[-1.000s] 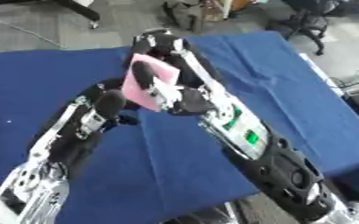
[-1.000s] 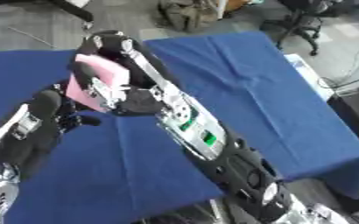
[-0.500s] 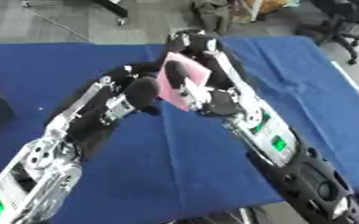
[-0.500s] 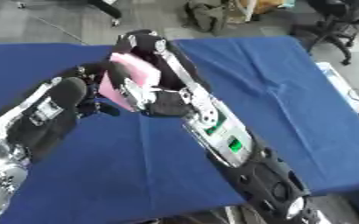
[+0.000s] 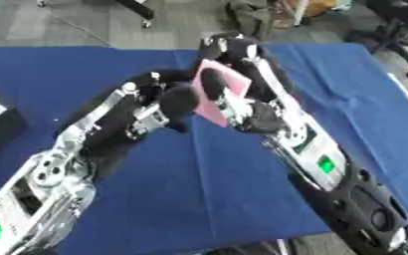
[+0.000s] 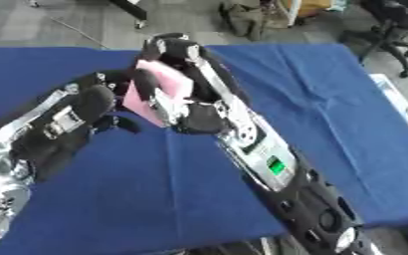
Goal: Pick up the objects with one hand, pass them to the other hand, and then place them into the box on the other side of the table.
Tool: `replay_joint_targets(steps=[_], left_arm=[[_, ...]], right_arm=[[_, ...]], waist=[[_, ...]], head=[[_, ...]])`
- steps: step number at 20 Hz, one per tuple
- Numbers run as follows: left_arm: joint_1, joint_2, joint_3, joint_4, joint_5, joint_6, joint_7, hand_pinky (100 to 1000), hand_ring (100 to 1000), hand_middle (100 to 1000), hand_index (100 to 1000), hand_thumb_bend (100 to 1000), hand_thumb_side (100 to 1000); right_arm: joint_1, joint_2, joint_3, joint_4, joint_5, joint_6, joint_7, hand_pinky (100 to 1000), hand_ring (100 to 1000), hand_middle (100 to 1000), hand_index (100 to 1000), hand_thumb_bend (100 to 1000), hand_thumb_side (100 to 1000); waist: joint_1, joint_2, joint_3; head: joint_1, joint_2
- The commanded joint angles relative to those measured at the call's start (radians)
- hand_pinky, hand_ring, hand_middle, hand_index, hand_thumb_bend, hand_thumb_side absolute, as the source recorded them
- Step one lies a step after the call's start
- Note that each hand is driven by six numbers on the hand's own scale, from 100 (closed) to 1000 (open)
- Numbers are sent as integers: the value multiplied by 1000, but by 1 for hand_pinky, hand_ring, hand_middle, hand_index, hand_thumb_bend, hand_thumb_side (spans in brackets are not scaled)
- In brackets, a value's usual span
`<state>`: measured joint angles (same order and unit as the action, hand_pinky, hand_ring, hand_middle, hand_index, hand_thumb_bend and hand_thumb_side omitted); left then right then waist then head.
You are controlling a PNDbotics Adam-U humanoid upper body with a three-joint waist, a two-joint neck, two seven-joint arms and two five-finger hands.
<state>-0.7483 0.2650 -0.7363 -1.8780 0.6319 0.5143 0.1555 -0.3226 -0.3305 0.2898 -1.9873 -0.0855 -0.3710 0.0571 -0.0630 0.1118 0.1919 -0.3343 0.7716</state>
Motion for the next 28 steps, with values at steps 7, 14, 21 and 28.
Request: replay_joint_targets(steps=[7,14,21,28], left_arm=[[-48,-19,-42,-90,19,55,-69,658,688,634,809,1000,546],[-47,-31,-43,-93,18,81,-88,646,671,620,803,1000,548],[-44,-51,-52,-88,35,114,-95,638,660,612,798,1000,561],[-44,-76,-68,-73,61,138,-112,636,659,613,797,1000,570]], right_arm=[[-15,-10,-4,-5,4,-9,-1,100,278,200,305,100,470],[-15,-8,-10,-12,32,-28,-11,100,271,192,284,100,470],[-17,-3,-15,-13,68,-70,-47,100,253,175,272,100,470],[-19,-1,-18,-13,102,-126,-101,100,233,162,262,100,470]], waist=[[3,-13,-6],[4,-12,-9],[3,-12,-11],[2,-12,-13]], head=[[4,-2],[4,-2],[6,-2],[9,-2]])
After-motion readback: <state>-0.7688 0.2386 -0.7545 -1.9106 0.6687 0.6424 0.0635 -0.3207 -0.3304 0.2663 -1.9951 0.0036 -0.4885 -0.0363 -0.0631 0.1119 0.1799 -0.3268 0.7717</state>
